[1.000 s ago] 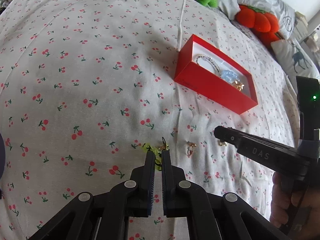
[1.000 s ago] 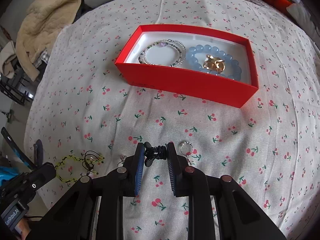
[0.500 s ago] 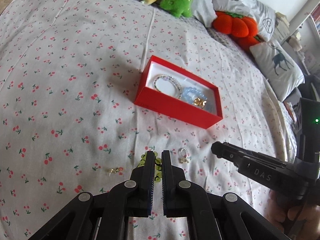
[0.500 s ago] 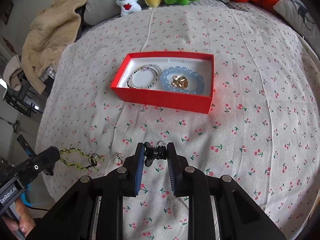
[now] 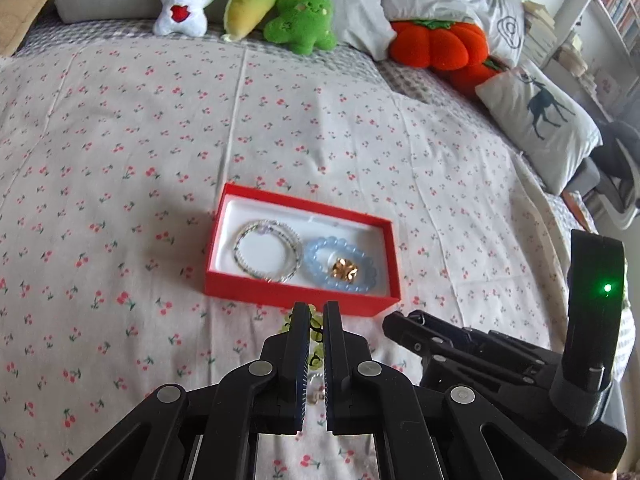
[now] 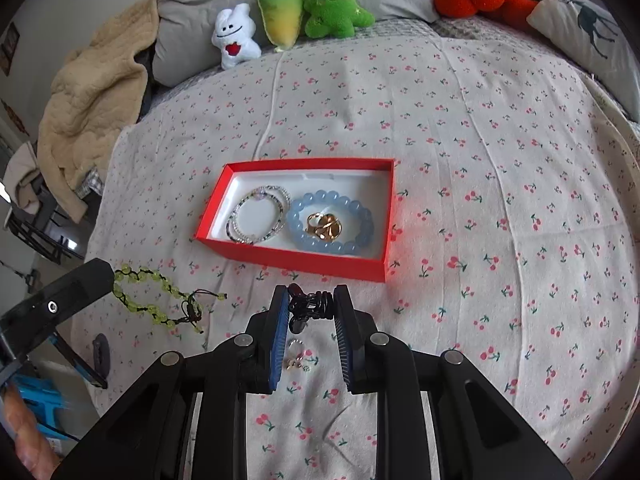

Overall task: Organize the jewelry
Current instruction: 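Lift both held pieces and carry them over the red box, then open both tools to drop the bracelet and charm into the box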

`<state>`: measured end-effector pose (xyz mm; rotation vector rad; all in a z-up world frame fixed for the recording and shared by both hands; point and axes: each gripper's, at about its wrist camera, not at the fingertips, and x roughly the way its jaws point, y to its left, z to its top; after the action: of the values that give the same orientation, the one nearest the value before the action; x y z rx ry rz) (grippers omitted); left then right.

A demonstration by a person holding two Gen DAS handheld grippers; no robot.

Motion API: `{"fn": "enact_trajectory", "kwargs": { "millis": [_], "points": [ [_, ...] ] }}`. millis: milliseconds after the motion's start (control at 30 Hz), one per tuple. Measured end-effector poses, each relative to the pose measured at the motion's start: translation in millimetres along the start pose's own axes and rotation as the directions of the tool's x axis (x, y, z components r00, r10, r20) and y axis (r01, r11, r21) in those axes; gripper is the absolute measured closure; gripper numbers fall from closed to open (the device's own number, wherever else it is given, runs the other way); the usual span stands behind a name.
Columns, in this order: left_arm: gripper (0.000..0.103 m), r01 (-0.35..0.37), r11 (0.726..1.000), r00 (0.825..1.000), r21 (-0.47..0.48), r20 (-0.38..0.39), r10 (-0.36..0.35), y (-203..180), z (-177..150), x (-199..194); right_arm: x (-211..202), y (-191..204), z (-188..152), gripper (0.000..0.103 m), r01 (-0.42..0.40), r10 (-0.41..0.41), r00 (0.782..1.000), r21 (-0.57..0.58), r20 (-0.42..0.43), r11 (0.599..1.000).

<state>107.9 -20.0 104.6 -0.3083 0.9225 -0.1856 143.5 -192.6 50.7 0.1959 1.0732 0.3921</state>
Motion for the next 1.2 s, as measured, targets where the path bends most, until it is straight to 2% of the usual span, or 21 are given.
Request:
{"fn": "enact_trajectory", "kwargs": {
  "millis": [233, 400, 633, 833, 967, 1000, 1133, 1200],
  "points": [
    [0.102, 0.063, 0.998, 0.998, -0.021, 0.022, -0.063, -19, 46, 31, 7, -20, 20, 0.079, -0.025, 0.022, 0.999, 0.058, 0.048, 0.998],
    [0.102, 0.086, 0.994, 0.996, -0.070, 0.015, -0.085, -11, 58, 68, 15, -27, 26, 0.079, -0.031, 0.028, 0.998, 0.063, 0.052, 0.998],
    [0.102, -0.015, 0.992, 0.997, -0.126, -0.075, 0.006, 25, 39, 110, 24, -32, 31, 0.079, -0.027, 0.025, 0.999, 0.055, 0.037, 0.998],
    [0.102, -0.099, 0.990, 0.992, -0.105, -0.091, 0.089, 45, 28, 121, 33, -35, 33, 0.079, -0.018, 0.016, 1.000, 0.061, 0.025, 0.998],
    [0.102, -0.140, 0.988, 0.988, -0.067, -0.078, 0.135, 45, 26, 118, 37, -34, 35, 0.079, -0.019, 0.017, 1.000, 0.063, 0.022, 0.998],
    [0.099, -0.141, 0.988, 0.988, -0.054, -0.075, 0.137, 43, 26, 115, 38, -33, 35, 0.079, -0.019, 0.018, 1.000, 0.062, 0.023, 0.998],
    [0.071, -0.123, 0.992, 0.991, -0.012, -0.058, 0.123, 36, 19, 98, 44, -30, 39, 0.079, -0.019, 0.018, 1.000, 0.061, 0.022, 0.998],
    [0.064, -0.127, 0.992, 0.990, 0.011, -0.053, 0.128, 33, 15, 90, 47, -28, 42, 0.079, -0.014, 0.013, 1.000, 0.059, 0.018, 0.998]
  ]
}}
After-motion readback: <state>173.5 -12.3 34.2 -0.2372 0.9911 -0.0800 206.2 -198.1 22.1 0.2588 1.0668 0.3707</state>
